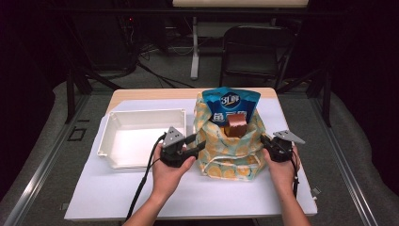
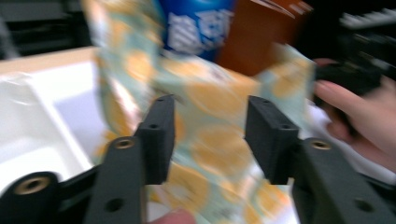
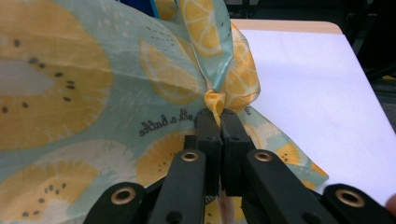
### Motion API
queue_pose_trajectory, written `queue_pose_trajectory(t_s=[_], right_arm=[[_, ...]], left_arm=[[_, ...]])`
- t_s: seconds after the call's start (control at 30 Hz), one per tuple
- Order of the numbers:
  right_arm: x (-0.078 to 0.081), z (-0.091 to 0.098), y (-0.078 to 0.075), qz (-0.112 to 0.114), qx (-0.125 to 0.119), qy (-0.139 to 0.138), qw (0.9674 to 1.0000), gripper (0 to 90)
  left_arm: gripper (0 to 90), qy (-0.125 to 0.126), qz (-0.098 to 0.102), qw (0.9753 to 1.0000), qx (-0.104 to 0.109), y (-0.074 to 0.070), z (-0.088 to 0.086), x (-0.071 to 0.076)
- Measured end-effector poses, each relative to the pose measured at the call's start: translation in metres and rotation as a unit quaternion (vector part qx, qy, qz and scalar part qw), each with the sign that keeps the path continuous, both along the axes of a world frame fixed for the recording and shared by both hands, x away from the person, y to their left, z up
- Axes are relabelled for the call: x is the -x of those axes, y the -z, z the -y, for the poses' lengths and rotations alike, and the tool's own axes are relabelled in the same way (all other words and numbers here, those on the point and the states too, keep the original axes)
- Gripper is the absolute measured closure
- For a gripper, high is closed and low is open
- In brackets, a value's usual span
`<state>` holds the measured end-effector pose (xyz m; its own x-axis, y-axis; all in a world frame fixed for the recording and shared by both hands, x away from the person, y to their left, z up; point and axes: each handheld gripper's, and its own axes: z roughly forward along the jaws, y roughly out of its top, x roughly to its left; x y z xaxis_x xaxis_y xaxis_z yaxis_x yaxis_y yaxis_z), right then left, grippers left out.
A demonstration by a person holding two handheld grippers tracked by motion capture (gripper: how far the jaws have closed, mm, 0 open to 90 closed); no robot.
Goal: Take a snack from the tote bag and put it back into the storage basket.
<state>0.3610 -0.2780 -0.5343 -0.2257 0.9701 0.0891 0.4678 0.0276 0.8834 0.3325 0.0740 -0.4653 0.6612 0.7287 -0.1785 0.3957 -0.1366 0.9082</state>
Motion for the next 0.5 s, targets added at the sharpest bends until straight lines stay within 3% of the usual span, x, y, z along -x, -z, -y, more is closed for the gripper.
queue_pose_trajectory(t_s=[0.07, 0.2, 0.27, 0.33, 0.37, 0.47, 0.5], right_arm=[[0.002, 0.000, -0.002, 0.005, -0.001, -0.001, 1.0000, 89.1], [0.004, -0.002, -0.003, 0.012, -0.001, -0.004, 0.9999, 88.8], [0.005, -0.001, -0.005, 0.014, -0.003, -0.008, 0.9999, 88.8], [0.006, -0.001, -0.007, 0.015, 0.000, -0.008, 0.9998, 88.8], [0.006, -0.002, -0.007, 0.019, -0.003, -0.008, 0.9998, 88.8], [0.008, -0.003, -0.009, 0.021, 0.001, -0.014, 0.9997, 88.7], [0.008, -0.004, -0.010, 0.022, 0.001, -0.017, 0.9996, 88.7]], left_arm=[[45.9, -0.030, -0.014, 0.9993, 0.014, -0.001, -0.003, -0.015], [34.8, -0.058, -0.051, 0.9962, 0.040, 0.006, -0.007, -0.043], [29.3, -0.055, -0.076, 0.9938, 0.060, 0.011, -0.006, -0.054], [30.3, -0.043, -0.096, 0.9924, 0.065, 0.015, -0.001, -0.060], [33.5, -0.035, -0.101, 0.9924, 0.061, 0.017, 0.002, -0.062], [59.6, -0.025, -0.103, 0.9936, 0.041, 0.018, 0.008, -0.062], [72.1, -0.021, -0.102, 0.9940, 0.031, 0.018, 0.009, -0.061]])
